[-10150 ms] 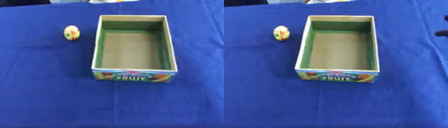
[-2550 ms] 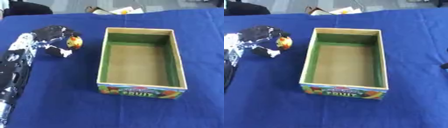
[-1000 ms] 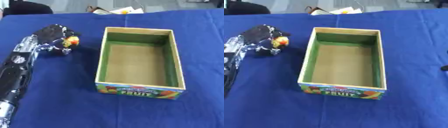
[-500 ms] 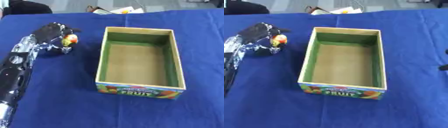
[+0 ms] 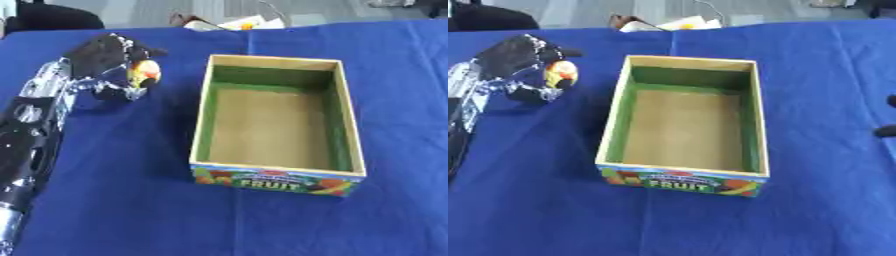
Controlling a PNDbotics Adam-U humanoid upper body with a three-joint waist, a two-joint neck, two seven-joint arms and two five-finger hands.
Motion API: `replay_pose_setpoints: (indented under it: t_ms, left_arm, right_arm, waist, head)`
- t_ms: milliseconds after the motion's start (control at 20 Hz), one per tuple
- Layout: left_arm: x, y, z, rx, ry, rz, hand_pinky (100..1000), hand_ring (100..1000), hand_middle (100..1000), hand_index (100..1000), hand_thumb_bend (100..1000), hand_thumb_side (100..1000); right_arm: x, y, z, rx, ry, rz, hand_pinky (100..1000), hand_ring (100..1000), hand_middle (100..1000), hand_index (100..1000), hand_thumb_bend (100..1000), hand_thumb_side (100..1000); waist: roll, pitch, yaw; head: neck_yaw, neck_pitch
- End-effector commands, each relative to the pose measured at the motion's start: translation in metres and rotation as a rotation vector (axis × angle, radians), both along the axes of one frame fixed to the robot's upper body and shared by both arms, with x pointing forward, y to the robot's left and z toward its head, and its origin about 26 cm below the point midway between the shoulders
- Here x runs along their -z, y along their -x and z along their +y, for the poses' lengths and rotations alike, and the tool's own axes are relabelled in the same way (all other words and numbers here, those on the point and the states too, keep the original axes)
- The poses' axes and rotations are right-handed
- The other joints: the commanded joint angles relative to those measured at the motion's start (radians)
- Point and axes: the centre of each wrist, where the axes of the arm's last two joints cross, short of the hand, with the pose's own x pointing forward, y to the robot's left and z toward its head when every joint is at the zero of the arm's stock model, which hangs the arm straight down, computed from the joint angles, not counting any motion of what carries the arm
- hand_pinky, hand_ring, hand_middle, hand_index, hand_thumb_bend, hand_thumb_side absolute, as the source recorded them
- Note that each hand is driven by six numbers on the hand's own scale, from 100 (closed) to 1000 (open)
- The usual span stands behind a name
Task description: Pick up objects on the table and place them in the box.
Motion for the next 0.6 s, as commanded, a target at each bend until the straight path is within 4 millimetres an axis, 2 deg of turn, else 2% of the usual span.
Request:
replay_pose_setpoints:
  t_ms: [50, 600]
  left_arm:
    - [-0.028, 0.007, 0.000, 0.037, 0.009, -0.077, 320, 438, 396, 918, 100, 310]
    - [-0.054, 0.020, -0.035, 0.265, 0.212, -0.116, 295, 340, 316, 882, 100, 429]
  right_arm:
    - [-0.008, 0.003, -0.003, -0.001, 0.006, -0.026, 578, 815, 501, 862, 100, 1000]
    - [-0.011, 0.005, -0.011, 0.028, -0.048, -0.046, 574, 806, 503, 853, 100, 1000]
  waist:
    - [-0.004, -0.031, 0.002]
    - [-0.013, -0.060, -0.001]
  head:
    - [-0.003, 0.007]
    - [-0.016, 0.039]
